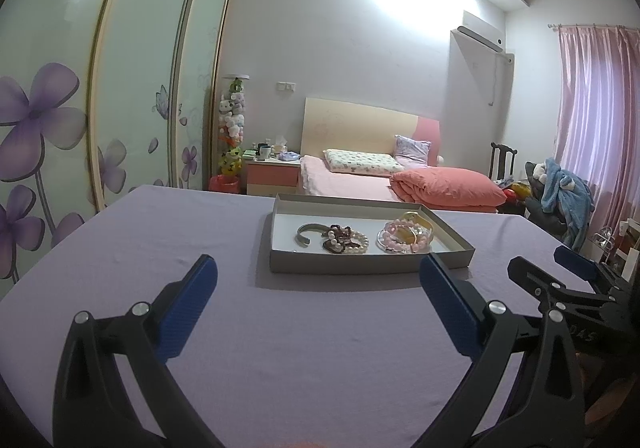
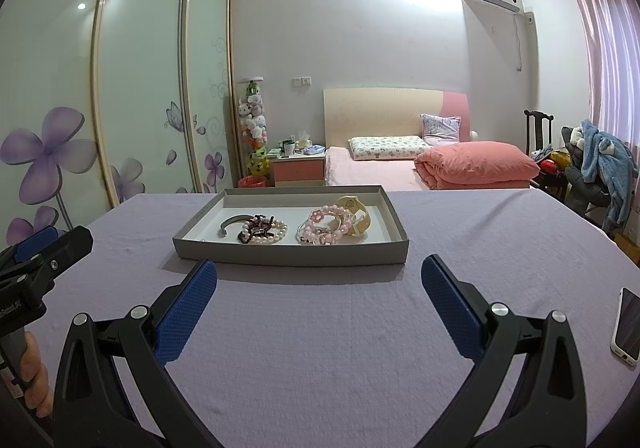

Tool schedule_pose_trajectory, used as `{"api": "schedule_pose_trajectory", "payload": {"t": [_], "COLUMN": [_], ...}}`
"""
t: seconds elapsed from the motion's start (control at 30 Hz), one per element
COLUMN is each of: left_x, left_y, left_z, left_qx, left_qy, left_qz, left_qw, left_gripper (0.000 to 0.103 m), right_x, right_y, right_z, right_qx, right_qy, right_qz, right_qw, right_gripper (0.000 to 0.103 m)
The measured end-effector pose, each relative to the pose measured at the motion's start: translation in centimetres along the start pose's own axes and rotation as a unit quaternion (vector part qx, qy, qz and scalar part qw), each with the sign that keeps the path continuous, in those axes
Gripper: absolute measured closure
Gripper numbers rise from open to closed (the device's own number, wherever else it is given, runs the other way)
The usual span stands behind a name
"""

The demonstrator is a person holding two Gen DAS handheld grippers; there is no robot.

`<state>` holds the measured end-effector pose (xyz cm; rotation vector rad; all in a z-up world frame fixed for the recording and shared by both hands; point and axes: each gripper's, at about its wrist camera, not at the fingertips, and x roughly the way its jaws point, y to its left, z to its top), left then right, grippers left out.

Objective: Organize jewelry

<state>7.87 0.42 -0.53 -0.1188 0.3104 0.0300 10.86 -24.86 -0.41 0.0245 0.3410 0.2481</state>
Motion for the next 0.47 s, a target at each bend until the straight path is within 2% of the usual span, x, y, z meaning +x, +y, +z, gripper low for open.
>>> {"api": "schedule_pose_trajectory", "payload": {"t": [0.47], "left_x": [-0.05], "left_y": [0.42], "left_z": [0.25], "left_qx": [-0.005], "left_qy": [0.000], "left_qz": [-0.002], "left_qw": [1.0000], "left_gripper": [0.004], "right_x": [-0.08], "right_y": [0.03], "right_z": [0.04], "right_qx": [0.000], "right_qy": [0.001], "right_qz": [0.000], "right_qw": [1.000], "right_gripper": [0.002]}}
